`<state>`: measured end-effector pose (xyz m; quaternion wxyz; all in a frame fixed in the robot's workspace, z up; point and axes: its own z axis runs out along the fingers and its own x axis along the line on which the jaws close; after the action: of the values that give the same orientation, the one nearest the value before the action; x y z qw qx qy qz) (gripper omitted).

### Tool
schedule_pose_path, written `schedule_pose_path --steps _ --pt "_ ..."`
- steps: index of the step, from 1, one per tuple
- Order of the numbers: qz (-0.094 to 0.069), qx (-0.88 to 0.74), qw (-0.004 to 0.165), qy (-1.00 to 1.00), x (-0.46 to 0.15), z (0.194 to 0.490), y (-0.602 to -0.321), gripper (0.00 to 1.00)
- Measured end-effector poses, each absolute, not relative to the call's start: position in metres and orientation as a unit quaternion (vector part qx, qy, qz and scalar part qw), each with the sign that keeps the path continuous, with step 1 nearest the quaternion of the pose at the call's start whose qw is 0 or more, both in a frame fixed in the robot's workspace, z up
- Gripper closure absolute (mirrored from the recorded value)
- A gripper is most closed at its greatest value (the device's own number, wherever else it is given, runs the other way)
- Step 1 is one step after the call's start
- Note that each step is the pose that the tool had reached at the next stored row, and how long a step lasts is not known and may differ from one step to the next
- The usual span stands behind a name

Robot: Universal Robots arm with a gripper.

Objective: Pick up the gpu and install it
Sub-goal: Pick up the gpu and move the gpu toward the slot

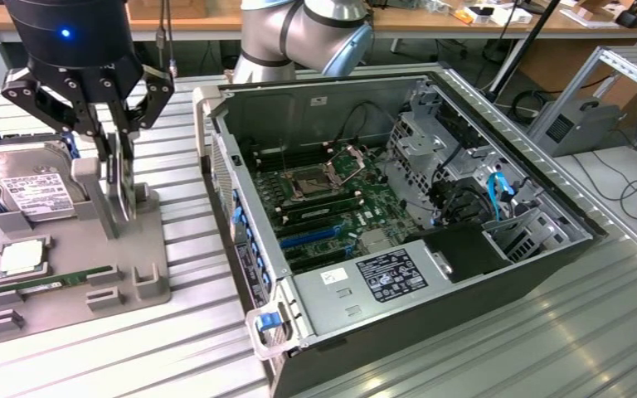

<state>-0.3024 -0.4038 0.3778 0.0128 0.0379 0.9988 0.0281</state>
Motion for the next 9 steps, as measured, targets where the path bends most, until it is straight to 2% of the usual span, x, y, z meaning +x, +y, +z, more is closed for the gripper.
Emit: schedule_pose_path --steps 9 --pt "0.029 0.038 0.013 0.999 -0.3024 0.3844 -0.4038 0.73"
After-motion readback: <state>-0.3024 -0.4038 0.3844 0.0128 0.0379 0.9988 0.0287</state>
